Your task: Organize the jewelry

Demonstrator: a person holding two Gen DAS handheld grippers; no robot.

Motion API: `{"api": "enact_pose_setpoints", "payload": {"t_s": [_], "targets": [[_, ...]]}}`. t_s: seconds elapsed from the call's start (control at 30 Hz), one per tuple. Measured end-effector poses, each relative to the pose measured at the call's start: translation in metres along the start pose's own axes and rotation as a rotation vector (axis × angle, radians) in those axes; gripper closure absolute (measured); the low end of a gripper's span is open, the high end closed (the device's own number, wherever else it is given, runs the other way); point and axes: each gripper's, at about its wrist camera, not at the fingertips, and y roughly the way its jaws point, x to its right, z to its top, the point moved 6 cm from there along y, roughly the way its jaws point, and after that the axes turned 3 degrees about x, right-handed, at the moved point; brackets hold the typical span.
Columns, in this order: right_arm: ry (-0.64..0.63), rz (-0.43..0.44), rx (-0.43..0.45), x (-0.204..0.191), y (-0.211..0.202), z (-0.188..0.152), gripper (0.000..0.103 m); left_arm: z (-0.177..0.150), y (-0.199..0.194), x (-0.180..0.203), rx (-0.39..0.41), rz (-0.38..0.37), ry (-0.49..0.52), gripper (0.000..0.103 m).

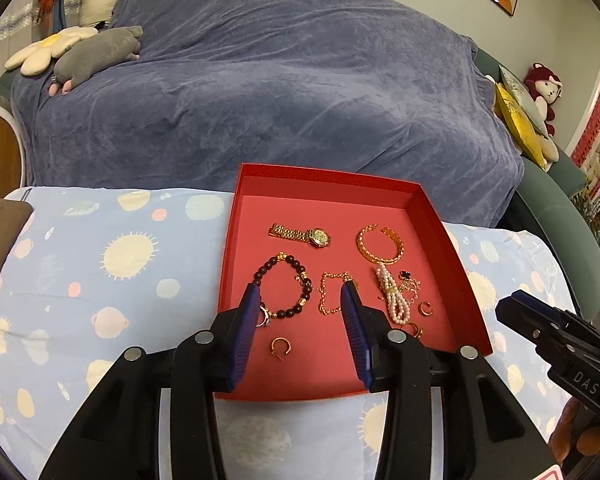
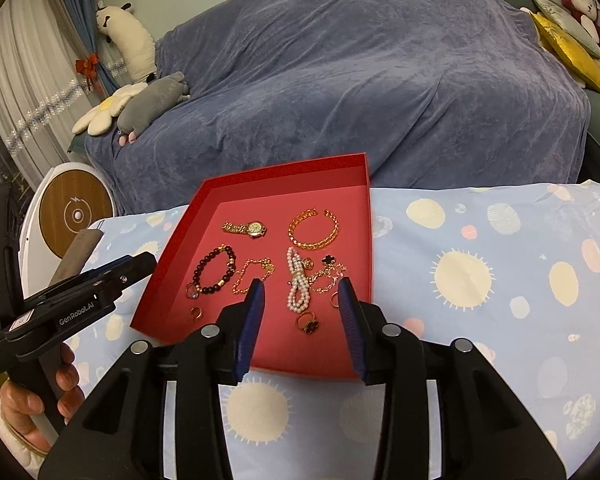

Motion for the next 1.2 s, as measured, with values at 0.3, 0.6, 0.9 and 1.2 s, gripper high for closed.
{"api": "enact_pose_setpoints", "payload": {"t_s": [0.3,0.6,0.9,1.2], "targets": [[-0.010,-0.013,-0.014,-0.012,-0.034,-0.045,0.051,-0.037,-0.038,-0.012,-0.007,0.028,0.001,0.063],[0.005,-0.035,-0.035,-0.015,-0.029,-0.077,0.040,-0.088,-0.044,-0.017,-0.027,0.111,0.092,0.045],[-0.043,-0.061,-0.001,-0.029,-0.013,-0.060,0.029,-0.079,-0.033,-0.010,-0.014,0.105,0.089,0.034],[-0.046,-0.082,-0.009,-0.023,-0.007,-0.061,0.025,-0.076,-0.023,-0.014,-0.029,0.125,0.070,0.031]]}}
